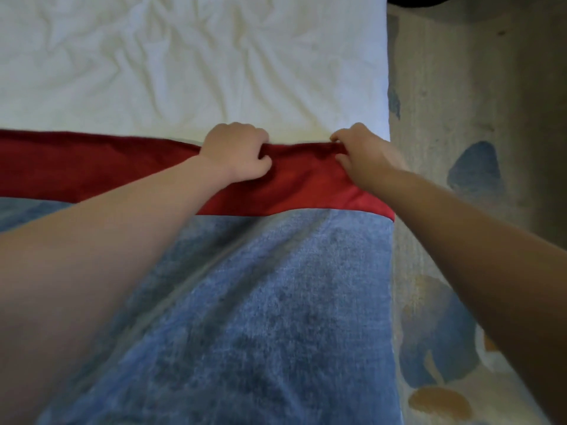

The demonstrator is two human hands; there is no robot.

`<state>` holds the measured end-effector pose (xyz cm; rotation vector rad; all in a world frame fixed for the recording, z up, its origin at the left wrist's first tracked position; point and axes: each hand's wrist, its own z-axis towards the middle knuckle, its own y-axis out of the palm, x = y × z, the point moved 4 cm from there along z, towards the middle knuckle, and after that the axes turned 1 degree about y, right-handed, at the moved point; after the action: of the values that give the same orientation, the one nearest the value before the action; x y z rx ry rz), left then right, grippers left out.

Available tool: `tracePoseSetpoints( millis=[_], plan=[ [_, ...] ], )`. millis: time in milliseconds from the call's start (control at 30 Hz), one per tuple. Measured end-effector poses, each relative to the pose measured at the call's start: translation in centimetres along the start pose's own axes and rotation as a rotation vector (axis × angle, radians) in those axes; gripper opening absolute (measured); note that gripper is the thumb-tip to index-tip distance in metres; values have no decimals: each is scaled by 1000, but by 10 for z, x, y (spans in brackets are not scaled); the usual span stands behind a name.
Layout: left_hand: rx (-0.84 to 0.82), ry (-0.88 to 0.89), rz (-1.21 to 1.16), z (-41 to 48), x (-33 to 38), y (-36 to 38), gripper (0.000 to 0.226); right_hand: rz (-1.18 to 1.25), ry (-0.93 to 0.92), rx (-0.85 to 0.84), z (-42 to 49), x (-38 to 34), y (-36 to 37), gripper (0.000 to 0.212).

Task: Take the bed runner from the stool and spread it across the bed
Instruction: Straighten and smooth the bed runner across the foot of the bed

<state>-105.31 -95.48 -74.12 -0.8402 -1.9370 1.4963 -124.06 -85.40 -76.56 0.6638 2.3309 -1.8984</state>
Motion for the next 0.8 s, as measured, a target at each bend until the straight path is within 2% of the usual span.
tracePoseSetpoints(
  millis=[100, 200, 367, 567, 667, 800],
  plan=[
    [-15, -47, 31, -10, -24, 5, 16, -9, 67, 56, 3, -5, 6, 23],
    [3, -92, 35, -8, -33, 10, 17, 35, 253, 112, 7, 9, 7, 20],
    [60, -69, 60, 7, -18, 6, 17, -264, 214, 184, 8, 15, -14, 19],
    [92, 16, 46, 23, -4, -6, 18, -269, 367, 198, 18, 34, -27, 23],
    [88, -51, 4, 21, -24, -5, 21, -140, 333, 153, 20, 17, -24, 26],
    [66, -123, -27, 7, -63, 2, 20, -51, 167, 50, 28, -20, -10, 22]
  ],
)
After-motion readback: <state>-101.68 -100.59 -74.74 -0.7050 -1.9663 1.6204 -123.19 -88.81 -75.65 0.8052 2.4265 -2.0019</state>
